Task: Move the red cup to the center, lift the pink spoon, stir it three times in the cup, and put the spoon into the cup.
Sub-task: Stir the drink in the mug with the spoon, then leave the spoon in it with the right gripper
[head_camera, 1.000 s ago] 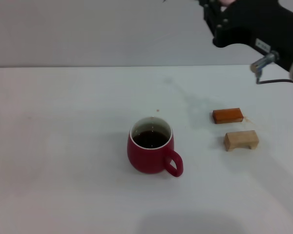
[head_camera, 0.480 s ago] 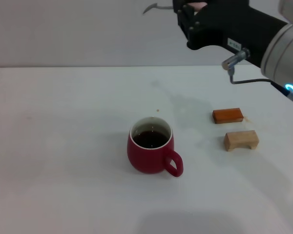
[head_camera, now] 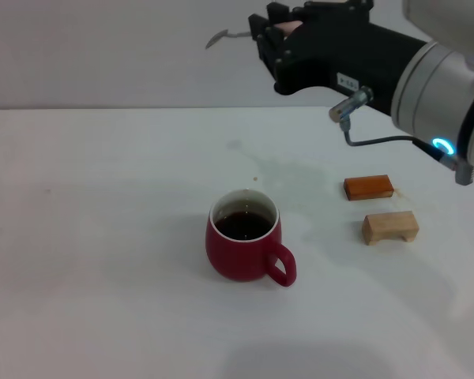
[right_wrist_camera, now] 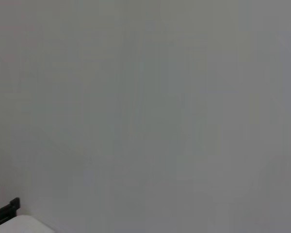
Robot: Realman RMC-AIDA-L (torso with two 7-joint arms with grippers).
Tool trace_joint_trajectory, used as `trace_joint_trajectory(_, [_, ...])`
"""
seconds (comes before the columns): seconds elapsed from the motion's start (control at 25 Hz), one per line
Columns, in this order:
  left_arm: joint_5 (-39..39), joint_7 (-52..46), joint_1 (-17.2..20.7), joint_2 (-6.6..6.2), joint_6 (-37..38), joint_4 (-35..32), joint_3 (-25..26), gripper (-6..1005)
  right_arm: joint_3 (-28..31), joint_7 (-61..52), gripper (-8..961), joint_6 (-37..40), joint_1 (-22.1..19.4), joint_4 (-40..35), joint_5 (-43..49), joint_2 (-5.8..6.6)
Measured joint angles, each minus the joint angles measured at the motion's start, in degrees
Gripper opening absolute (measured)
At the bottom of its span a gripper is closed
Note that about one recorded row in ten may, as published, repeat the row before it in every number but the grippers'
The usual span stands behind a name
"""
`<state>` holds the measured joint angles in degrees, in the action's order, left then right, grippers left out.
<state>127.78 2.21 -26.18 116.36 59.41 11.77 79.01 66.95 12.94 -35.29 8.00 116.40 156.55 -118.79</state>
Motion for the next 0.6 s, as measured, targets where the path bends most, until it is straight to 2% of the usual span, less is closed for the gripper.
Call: trace_joint_trajectory(0.6, [0.19, 0.12, -0.01, 0.2, -0.53, -0.09, 0.0, 844, -0.35, -3.47, 166, -10.55, 3.12, 0.04, -0.2, -0.11])
